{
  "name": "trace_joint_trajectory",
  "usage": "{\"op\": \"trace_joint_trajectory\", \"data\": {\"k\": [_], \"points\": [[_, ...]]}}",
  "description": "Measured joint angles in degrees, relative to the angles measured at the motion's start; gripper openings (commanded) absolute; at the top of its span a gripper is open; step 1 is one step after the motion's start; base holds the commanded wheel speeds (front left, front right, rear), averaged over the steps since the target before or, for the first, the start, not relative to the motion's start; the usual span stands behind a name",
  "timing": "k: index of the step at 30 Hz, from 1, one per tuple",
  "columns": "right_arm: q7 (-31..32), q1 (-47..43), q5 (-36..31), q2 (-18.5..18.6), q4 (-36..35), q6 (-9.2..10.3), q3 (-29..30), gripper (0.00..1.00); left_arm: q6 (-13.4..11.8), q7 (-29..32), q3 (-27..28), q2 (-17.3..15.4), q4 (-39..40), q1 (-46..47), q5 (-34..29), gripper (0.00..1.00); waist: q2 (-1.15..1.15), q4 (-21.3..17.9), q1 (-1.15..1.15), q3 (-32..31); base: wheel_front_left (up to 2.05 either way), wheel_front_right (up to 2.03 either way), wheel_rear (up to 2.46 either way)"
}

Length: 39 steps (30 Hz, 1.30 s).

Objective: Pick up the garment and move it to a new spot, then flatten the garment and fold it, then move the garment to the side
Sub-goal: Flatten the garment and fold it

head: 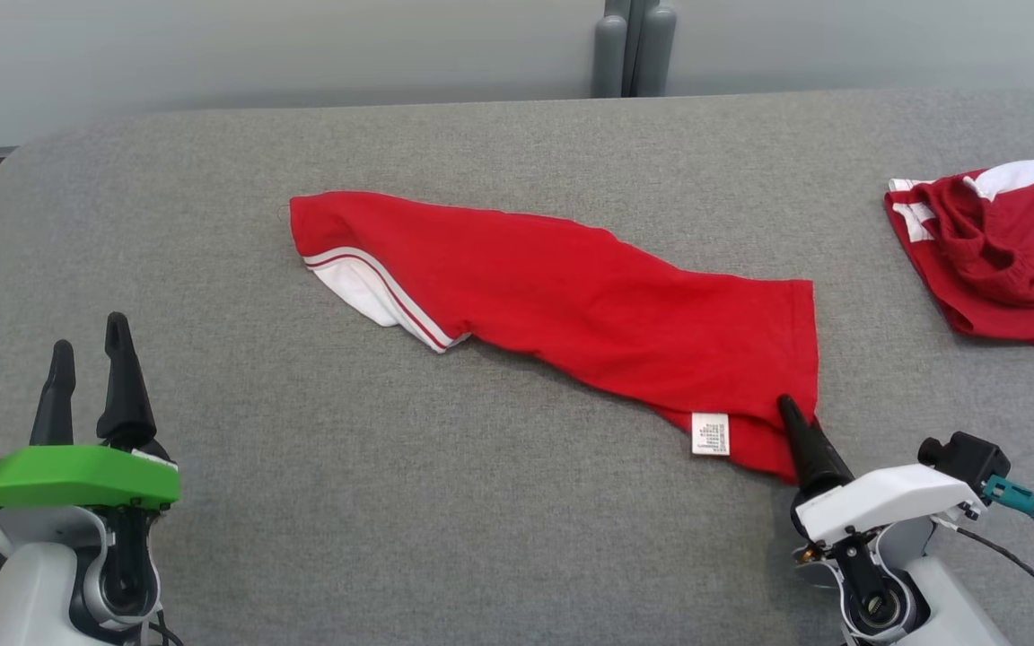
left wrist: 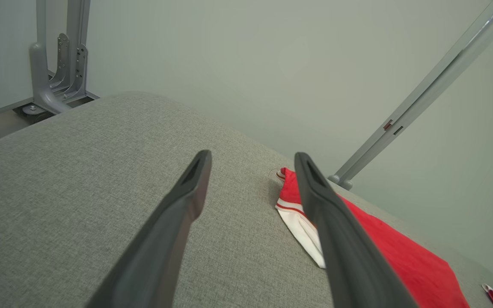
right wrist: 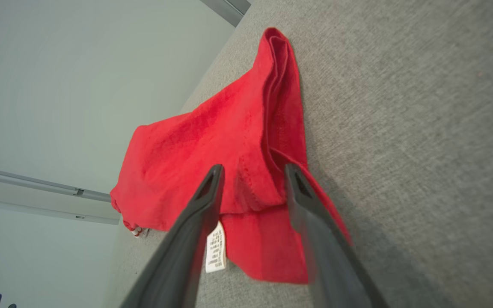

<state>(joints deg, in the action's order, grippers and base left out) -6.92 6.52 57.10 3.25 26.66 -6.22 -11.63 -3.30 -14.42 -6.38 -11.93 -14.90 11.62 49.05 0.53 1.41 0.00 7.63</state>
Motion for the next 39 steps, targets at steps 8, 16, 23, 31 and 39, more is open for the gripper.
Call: {"op": "trace_joint_trajectory", "data": {"k": [8,16,23,31,39], "points": [[1.7,0.2,0.0,0.0,1.2,-0.31,-0.9,0.44,-0.3,0.0,0.6,-0.2,1.2,-2.5,-0.1,1.00,0.00,0.9,0.00,-0.8,0.00,0.00,0.00],[2.2,0.5,0.4,0.1,3.1,-0.31,-1.0,0.35,-0.9,0.0,1.1,-0.3,2.8,-3.7,-0.1,1.00,0.00,0.7,0.00,-1.1,0.00,0.00,0.00],[2.4,3.0,-0.4,0.7,3.9,-0.32,-1.8,0.00,-1.4,0.0,1.3,-0.4,3.6,-4.8,-0.1,1.00,0.00,0.1,0.00,-1.0,0.00,0.00,0.00],[0.3,5.4,-0.5,2.4,0.2,-0.49,-0.4,0.00,-1.5,1.9,-1.3,1.1,4.2,-5.7,0.6,1.00,0.00,-0.8,0.00,-1.0,0.00,0.00,0.00],[-0.2,8.4,0.0,4.3,-3.8,-0.82,0.2,0.00,0.3,8.0,-9.5,6.4,0.0,-7.2,2.5,1.00,0.00,-2.7,0.00,-0.9,0.00,0.00,0.00]]}}
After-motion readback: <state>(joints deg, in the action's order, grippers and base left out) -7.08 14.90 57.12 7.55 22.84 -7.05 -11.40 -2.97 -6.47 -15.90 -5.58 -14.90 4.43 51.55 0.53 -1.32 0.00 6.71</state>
